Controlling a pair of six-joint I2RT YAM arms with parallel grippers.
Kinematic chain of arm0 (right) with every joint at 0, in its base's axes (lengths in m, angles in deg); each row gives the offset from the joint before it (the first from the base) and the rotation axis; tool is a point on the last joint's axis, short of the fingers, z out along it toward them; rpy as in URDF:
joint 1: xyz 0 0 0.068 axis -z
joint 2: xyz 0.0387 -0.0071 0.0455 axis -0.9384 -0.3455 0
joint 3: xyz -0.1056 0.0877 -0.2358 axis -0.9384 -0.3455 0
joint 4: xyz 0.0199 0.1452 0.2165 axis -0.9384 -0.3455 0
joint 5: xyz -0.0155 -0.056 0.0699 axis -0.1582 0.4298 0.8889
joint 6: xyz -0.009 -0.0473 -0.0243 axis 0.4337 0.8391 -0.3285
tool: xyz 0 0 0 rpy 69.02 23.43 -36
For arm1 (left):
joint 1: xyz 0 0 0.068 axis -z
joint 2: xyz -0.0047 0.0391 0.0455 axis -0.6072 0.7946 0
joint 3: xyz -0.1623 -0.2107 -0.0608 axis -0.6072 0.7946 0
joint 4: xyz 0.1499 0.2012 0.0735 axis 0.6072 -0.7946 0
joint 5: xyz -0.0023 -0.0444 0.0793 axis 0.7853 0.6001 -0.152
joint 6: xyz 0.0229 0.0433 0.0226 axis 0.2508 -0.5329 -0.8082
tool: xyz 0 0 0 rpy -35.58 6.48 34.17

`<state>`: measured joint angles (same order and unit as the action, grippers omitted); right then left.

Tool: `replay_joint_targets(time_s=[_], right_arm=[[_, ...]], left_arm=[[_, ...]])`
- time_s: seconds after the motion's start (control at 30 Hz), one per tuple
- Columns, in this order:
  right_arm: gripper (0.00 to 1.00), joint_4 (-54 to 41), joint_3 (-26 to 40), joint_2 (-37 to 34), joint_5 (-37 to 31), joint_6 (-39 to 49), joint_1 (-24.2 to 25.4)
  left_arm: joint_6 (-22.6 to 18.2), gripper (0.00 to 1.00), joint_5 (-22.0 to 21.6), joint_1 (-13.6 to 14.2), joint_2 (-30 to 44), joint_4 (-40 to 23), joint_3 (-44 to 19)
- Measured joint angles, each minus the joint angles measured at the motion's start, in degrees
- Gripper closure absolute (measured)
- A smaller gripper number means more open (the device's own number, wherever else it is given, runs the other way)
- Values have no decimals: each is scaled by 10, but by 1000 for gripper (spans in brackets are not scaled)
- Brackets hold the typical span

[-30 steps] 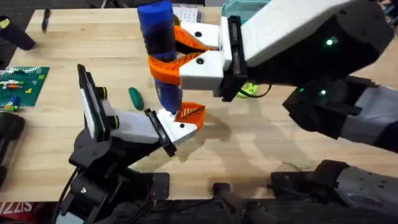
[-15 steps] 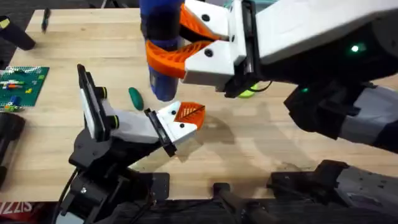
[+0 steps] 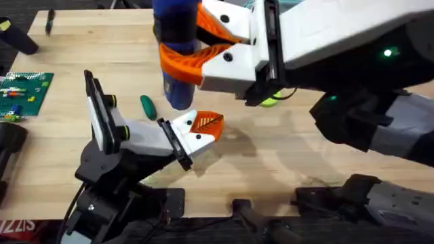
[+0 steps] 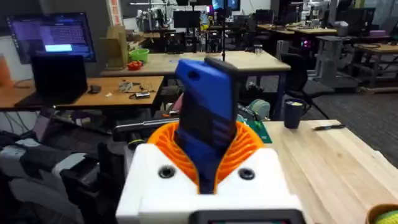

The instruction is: Pick up the gripper from the table and insert it into the empty holder that is missing its gripper. Then pick up a screw, insert it into the mounting hole, and use the screwdriver to tighten it. Finally, clean up the table by picking up the vegetable and placing it into the bucket.

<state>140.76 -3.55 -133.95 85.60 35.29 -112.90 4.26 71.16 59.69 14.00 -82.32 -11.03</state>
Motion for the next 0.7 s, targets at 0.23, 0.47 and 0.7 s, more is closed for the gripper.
replay_joint_targets(time_s=[0.23, 0.47, 0.7], right_arm=[[903, 0, 0, 0, 0, 0, 0], [905, 0, 0, 0, 0, 18, 1], [904, -2, 0, 0, 2, 87, 46]], left_arm=[[0, 983, 0, 0, 0, 0, 0], [0, 983, 0, 0, 0, 0, 0], [0, 983, 0, 0, 0, 0, 0]])
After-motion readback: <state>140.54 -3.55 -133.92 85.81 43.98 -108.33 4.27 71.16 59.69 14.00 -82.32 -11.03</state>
